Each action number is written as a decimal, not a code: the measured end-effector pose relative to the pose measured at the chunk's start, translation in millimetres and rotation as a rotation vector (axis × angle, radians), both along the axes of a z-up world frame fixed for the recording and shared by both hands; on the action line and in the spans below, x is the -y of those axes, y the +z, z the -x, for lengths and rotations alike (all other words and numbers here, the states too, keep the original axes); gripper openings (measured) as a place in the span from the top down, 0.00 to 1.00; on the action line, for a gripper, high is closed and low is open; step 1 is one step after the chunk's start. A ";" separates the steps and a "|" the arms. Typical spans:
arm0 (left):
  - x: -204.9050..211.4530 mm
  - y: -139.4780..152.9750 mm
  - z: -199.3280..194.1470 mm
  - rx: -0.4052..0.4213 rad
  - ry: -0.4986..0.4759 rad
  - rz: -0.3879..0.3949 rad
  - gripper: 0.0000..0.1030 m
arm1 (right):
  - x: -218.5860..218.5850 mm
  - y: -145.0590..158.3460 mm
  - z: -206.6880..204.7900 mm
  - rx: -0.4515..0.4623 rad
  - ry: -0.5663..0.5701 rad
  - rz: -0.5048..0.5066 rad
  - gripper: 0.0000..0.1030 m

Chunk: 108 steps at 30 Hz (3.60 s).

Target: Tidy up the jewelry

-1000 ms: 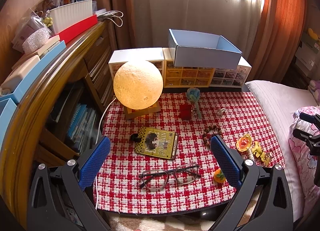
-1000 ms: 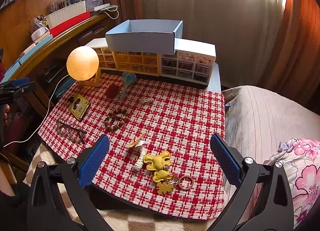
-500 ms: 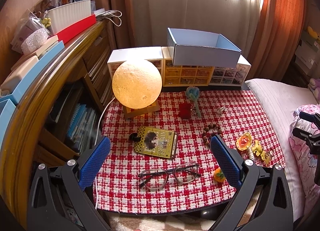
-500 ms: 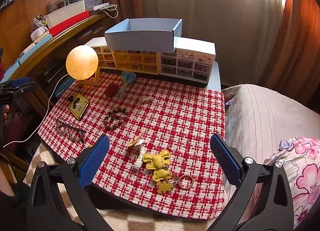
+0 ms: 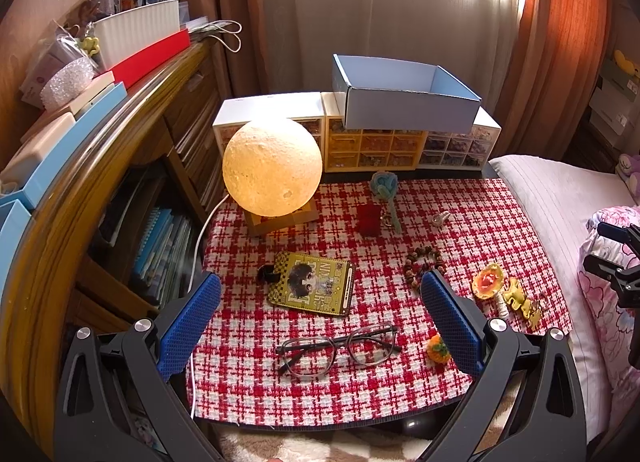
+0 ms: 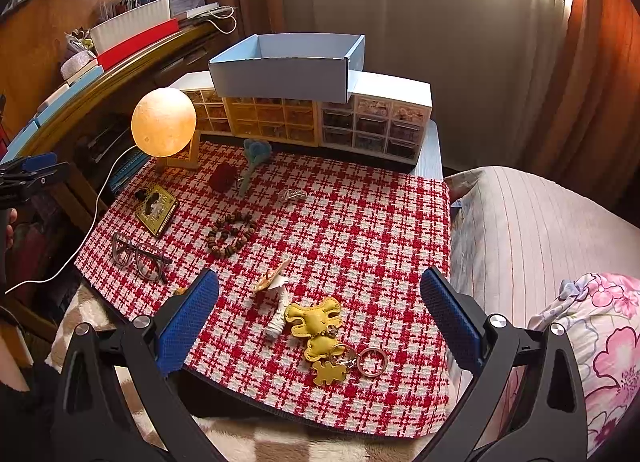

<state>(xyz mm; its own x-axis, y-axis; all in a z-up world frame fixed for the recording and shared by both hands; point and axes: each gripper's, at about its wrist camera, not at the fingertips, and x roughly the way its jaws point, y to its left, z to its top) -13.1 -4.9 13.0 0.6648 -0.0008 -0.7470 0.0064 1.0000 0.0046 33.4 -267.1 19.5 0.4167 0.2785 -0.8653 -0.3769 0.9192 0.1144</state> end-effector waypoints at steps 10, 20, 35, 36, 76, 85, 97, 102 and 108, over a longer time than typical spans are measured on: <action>1.9 -0.2 0.0 0.004 -0.010 0.016 0.03 | 7.2 -6.2 -1.4 0.100 0.006 -0.113 0.07; 6.1 -12.0 -8.1 -0.020 -0.053 0.059 0.03 | 22.6 -53.0 4.2 0.076 0.137 -0.103 0.07; 29.8 -27.3 -25.2 -0.061 -0.134 0.079 0.03 | 8.1 -122.5 21.9 -0.036 0.353 0.011 0.07; 30.0 -27.6 -25.6 -0.063 -0.136 0.080 0.03 | 8.7 -124.1 19.4 -0.048 0.350 0.001 0.07; 198.1 -90.0 -27.0 -0.331 -0.493 0.288 0.04 | 28.2 -147.2 -9.5 -0.173 0.267 -0.042 0.52; 223.2 -122.5 -31.6 -0.373 -0.380 0.325 0.14 | 40.4 -146.8 -12.3 -0.185 0.286 -0.137 0.52; 246.3 -154.7 -40.7 -0.408 -0.376 0.114 0.63 | 40.3 -147.2 -15.1 -0.194 0.382 -0.127 0.52; 254.7 -160.0 -46.2 -0.420 -0.401 0.065 0.73 | 35.8 -147.1 -19.3 -0.229 0.395 -0.095 0.52; 251.5 -175.1 -53.9 -0.449 -0.377 0.053 0.79 | 23.1 -146.6 -7.4 -0.174 0.438 0.022 0.52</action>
